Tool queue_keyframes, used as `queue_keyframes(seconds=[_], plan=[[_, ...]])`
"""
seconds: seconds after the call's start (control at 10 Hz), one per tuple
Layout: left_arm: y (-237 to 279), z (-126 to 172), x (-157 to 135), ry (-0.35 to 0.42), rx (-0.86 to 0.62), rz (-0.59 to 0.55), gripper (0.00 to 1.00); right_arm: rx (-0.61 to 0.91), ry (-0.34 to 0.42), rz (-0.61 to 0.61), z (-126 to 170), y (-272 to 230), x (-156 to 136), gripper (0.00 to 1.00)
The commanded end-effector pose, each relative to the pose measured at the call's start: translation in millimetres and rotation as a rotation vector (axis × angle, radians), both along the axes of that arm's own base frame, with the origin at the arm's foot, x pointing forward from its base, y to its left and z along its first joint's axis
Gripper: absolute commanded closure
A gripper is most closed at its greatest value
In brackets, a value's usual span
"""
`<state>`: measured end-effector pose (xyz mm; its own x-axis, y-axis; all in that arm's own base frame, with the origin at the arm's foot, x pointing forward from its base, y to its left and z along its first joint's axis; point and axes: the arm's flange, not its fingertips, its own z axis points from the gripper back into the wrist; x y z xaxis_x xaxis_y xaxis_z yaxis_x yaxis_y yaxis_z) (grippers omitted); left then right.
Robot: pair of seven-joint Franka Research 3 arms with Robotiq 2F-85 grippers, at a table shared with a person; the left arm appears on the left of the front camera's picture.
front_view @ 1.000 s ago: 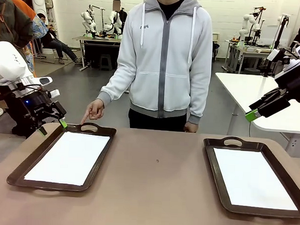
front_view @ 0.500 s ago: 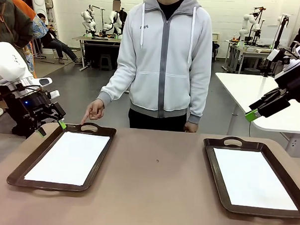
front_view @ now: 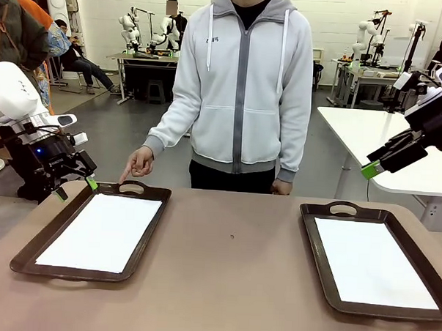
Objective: Sort the A4 documents.
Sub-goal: Place the A4 Paper in the designated Handle tray.
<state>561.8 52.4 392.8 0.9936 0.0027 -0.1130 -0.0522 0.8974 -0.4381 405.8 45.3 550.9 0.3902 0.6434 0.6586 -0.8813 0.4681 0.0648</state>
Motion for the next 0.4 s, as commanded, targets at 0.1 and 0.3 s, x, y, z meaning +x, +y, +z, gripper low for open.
queue_keyframes(seconds=[0.1, 0.3], plan=[[-0.2, 2.3, 1.9, 0.004, 0.018, 0.007, 0.00, -0.014, -0.001, -0.004, -0.4, 1.3, -0.3, 0.00], [-0.2, 2.3, 1.9, 0.004, 0.018, 0.007, 0.00, -0.014, -0.001, -0.004, -0.4, 1.3, -0.3, 0.00]])
